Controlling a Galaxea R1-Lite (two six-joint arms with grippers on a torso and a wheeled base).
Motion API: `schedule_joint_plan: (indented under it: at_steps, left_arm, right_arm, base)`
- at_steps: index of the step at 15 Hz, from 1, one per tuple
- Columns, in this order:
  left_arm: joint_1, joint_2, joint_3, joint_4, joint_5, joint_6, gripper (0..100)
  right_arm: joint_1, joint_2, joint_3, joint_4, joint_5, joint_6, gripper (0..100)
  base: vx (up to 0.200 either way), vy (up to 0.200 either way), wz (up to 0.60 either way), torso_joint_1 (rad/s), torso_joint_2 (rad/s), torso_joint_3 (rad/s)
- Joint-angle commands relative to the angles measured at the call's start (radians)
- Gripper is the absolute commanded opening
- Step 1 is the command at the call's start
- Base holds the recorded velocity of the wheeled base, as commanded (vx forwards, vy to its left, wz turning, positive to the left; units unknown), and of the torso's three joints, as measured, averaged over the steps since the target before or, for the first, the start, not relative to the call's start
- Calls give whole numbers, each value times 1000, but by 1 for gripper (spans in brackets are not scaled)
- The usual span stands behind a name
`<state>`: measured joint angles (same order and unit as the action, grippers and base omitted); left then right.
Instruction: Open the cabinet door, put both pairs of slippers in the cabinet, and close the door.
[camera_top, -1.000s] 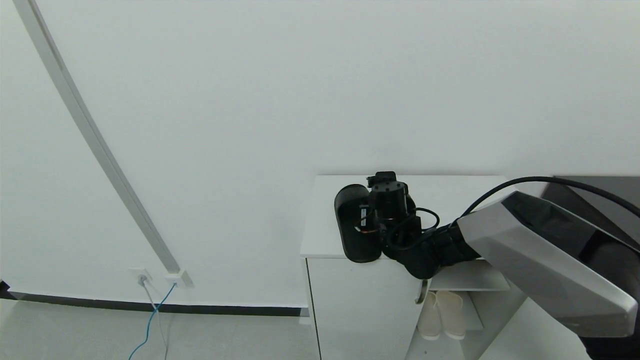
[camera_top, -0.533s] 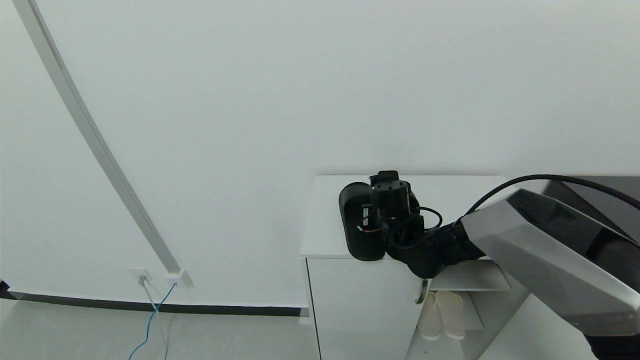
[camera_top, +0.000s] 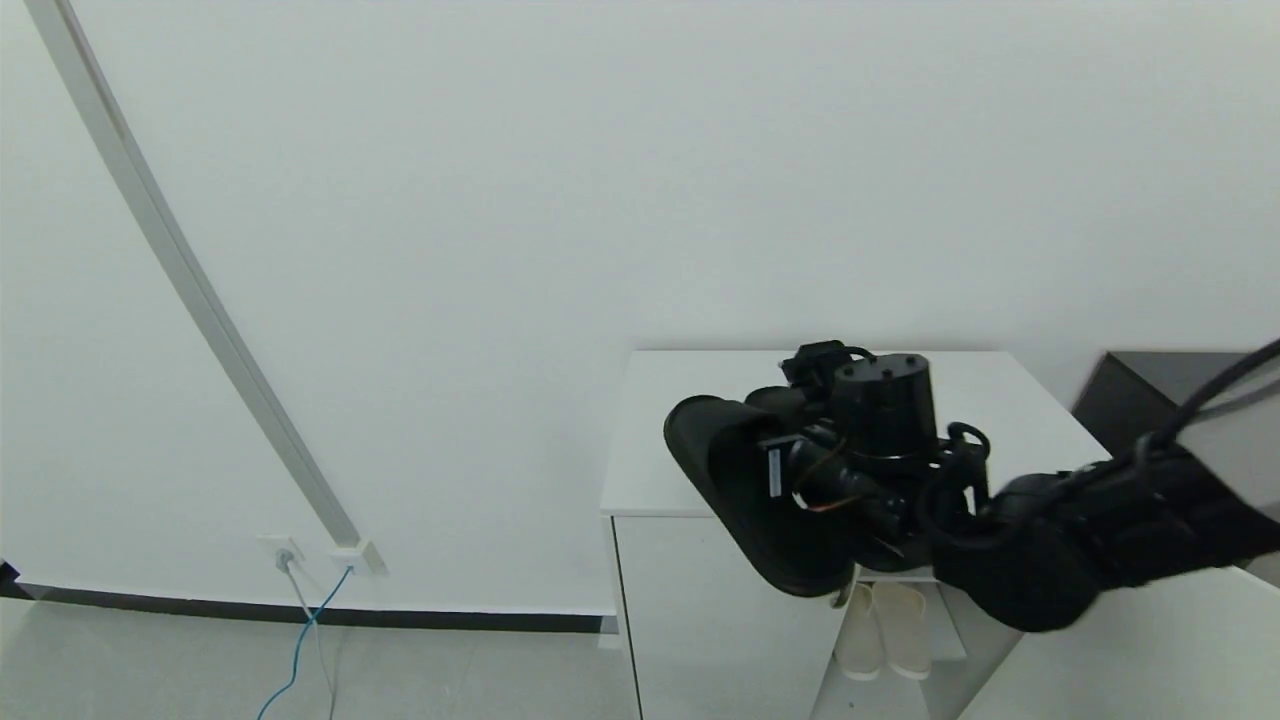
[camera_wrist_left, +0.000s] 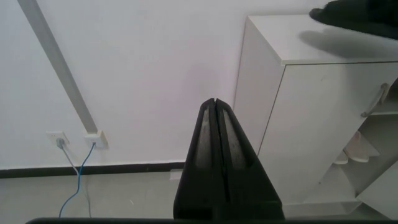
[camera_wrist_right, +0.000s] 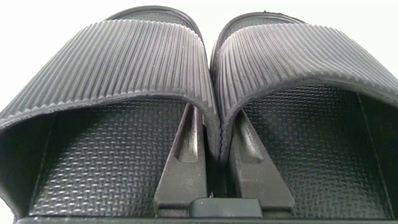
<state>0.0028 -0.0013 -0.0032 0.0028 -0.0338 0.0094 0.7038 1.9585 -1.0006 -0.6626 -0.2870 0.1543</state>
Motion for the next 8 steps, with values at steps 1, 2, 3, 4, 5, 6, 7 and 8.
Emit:
schedule_joint_plan:
  at_steps: [1,2,3,4,5,6,7,8]
  left_arm:
    - [0,1,0,0,0,0,0]
    - [0,1,0,0,0,0,0]
    - [0,1,0,0,0,0,0]
    - [0,1,0,0,0,0,0]
    - [0,1,0,0,0,0,0]
    - [0,1,0,0,0,0,0]
    - [0,1,0,0,0,-2,0]
    - [0,1,0,0,0,0,0]
  right_arm:
    - [72,-283,220,-2,121,-1,0]
    - [88,-320,261,-2,140,-5,0]
    - [94,-349,301,-3,152,-36,0]
    - [94,-366,341,-9,163,-79,0]
    - [94,-371,389,-49,180,-128,0]
    - [88,-360,438,-131,200,-186,0]
    - [82,-328,474,-215,212,-236,0]
    - [83,-308,496,-278,215,-259,0]
  base:
    - [0,0,0,0,0,0]
    - [0,0,0,0,0,0]
    - [0,0,0,0,0,0]
    - [0,0,0,0,0,0]
    - [0,0,0,0,0,0]
    - [0,0,0,0,0,0]
    - [0,0,0,0,0,0]
    - [0,0,0,0,0,0]
